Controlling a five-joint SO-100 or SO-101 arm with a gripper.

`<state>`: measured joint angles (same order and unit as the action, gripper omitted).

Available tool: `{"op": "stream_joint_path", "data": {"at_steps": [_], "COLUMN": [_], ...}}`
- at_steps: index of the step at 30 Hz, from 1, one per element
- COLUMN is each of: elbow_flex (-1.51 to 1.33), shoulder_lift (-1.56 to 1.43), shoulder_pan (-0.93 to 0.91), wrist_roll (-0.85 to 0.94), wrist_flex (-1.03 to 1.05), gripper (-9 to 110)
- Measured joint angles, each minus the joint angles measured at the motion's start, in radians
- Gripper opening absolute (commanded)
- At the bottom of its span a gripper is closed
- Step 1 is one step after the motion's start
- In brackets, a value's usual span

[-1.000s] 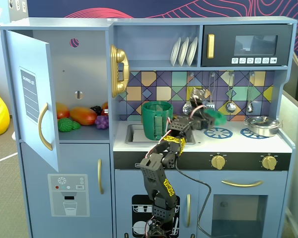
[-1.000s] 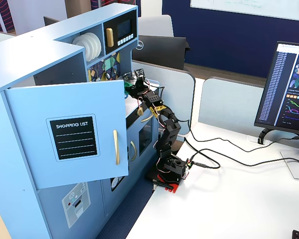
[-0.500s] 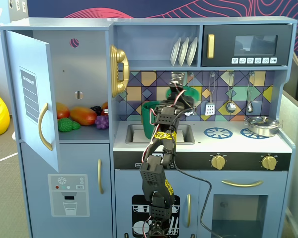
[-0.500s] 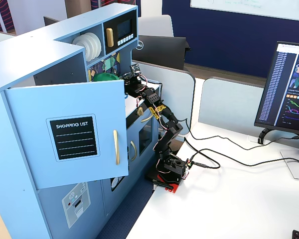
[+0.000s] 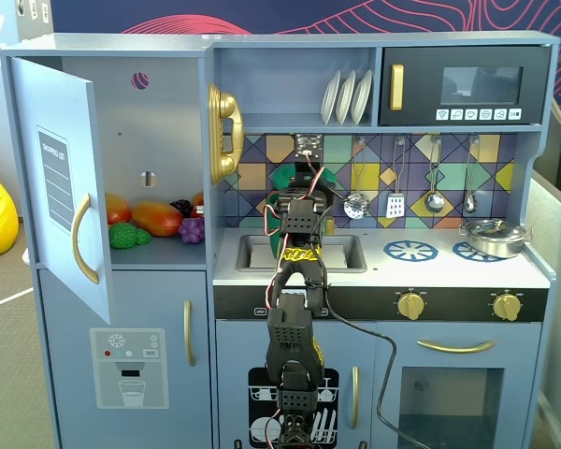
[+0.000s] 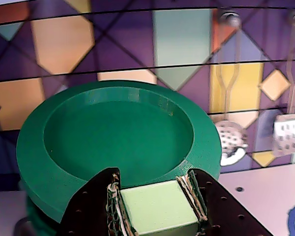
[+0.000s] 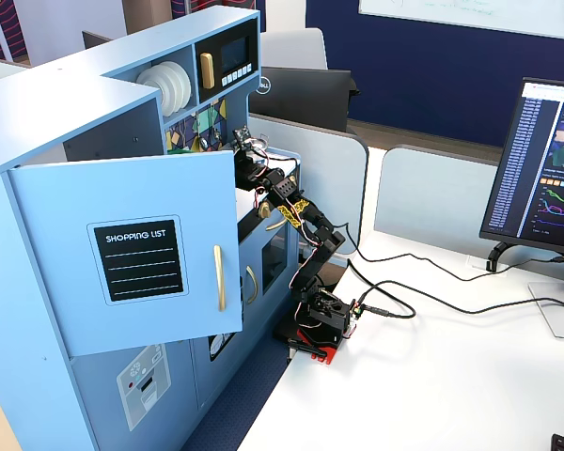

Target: Pick up the lid from the counter and put it on the green recipient

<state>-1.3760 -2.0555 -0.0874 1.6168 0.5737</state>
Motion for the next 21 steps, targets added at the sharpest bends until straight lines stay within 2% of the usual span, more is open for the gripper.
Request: {"op": "stream_joint_path", "data": {"at_steps": [21], "elbow_flex": [0.026], "shoulder_lift": [0.107], "shoulder_pan": [0.026], "wrist_roll": [0.072], "wrist_flex": [0.003], "gripper": [0]}}
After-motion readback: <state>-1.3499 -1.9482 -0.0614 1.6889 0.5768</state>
